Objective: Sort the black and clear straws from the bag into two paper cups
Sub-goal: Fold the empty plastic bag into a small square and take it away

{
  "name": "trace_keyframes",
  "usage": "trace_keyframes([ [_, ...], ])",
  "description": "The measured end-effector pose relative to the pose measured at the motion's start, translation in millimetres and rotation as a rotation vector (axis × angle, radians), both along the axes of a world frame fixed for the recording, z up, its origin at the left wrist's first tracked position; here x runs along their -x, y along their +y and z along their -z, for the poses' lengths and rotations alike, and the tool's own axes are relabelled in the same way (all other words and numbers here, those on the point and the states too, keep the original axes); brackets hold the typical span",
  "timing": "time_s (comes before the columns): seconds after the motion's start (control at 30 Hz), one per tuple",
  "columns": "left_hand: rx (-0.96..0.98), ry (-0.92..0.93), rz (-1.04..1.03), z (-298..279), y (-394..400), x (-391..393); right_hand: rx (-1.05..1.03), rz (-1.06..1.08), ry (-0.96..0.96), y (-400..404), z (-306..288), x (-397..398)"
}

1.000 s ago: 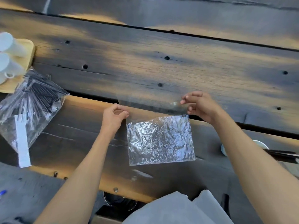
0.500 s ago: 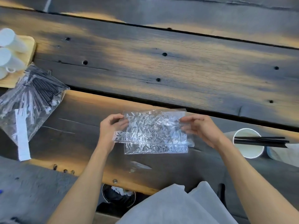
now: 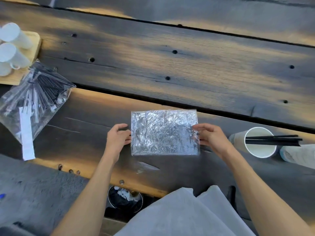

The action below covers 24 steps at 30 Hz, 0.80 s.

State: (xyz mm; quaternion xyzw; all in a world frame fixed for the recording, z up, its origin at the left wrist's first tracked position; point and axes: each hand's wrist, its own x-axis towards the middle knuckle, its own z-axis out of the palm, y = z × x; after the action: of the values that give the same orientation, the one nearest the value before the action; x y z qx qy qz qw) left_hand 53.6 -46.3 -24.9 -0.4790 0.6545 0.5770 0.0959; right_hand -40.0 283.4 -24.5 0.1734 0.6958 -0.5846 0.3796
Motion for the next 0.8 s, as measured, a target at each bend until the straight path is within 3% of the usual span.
trace_keyframes([
  [0.27,0.016,0.01,0.004,1.8,1.5,-4.0,-0.069,-0.001,0.018,0.4,-2.1,-9.5],
  [0.4,0.262,-0.057,0.02,-5.3,9.8,-4.2,-0.445,-0.046,0.245,-1.9,-2.2,-9.7],
  [0.43,0.307,-0.064,0.031,-9.0,15.3,-4.3,-0.458,-0.026,0.244,-6.0,-3.4,-11.0],
  [0.53,0.102,-0.066,0.236,-18.9,43.7,-3.5,-0.177,-0.018,0.059,-35.4,-10.2,-23.5],
  [0.6,-0.078,-0.116,0.492,-18.4,62.1,-6.3,-0.064,-0.182,-0.081,-63.7,-13.1,-37.4],
  [0.67,-0.127,-0.156,0.637,-7.1,73.2,-12.8,-0.078,-0.388,-0.144,-87.2,-7.4,-52.8],
  [0.73,-0.125,-0.191,0.616,4.8,76.7,-17.2,-0.159,-0.468,-0.15,-97.5,2.0,-61.2],
  [0.8,-0.109,-0.225,0.48,10.9,69.4,-21.0,-0.209,-0.386,-0.179,-93.2,8.9,-60.4],
])
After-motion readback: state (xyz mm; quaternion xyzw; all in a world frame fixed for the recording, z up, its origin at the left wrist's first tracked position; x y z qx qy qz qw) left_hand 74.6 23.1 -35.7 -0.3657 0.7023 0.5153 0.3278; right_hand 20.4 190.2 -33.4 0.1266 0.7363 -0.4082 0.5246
